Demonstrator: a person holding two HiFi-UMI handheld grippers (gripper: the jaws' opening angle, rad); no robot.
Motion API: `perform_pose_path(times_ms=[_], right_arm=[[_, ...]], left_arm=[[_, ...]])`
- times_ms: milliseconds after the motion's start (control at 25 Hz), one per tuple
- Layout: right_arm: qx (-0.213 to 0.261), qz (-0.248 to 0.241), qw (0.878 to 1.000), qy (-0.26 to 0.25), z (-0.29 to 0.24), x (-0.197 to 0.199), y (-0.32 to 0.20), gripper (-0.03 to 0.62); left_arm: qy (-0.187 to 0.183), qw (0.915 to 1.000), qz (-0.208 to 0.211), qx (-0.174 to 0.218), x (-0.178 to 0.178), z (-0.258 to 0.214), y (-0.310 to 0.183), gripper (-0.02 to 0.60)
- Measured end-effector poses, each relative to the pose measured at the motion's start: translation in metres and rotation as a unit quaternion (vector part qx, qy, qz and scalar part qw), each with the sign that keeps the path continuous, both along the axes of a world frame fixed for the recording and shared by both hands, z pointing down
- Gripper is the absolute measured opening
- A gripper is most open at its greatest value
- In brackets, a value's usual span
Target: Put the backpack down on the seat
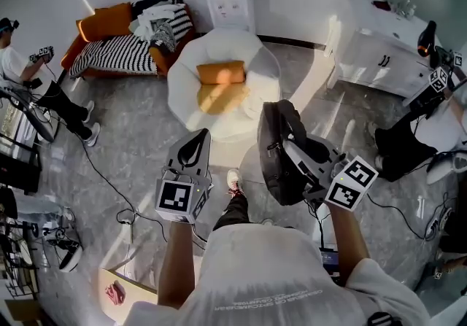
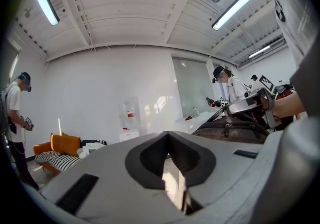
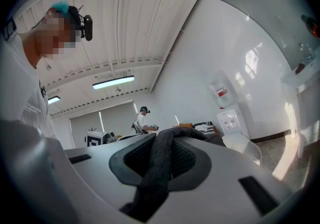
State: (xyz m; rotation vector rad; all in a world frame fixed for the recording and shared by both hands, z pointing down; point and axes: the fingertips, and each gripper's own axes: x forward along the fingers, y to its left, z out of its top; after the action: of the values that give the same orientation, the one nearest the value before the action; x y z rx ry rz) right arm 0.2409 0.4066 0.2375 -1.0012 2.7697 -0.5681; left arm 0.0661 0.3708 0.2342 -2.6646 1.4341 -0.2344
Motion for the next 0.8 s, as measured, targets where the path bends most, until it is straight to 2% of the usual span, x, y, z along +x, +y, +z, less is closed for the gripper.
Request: perform_pose_path(times_ms=[120,280,520,800], right_arm=[[-0.007,0.007,1.000,0.003,0.005,-0.005,-0.026,0.071],[-0.009,0.014,1.000,0.005,0.008,-0.015,-0.057,0.071],[-0.005,0.024,1.000,0.004,0.013,-0.023,-0.078,0.071],[-0.007,0.035,0.999,-0.001,0.006,-0.049,-0.141,0.071]], left_arm=[[0.008,0.9999,0.015,-0.001,-0.002,0.002,-0.030,0.006],[0.000,0.9999,0.012,-0.012,-0.014,0.010,-0.072,0.006],[0.006,0.9998,0.019,-0.009,-0.023,0.016,-0.097,0.006],[0.006,0.9997,0.011,-0.020,-0.056,0.016,-0.160,0.006]])
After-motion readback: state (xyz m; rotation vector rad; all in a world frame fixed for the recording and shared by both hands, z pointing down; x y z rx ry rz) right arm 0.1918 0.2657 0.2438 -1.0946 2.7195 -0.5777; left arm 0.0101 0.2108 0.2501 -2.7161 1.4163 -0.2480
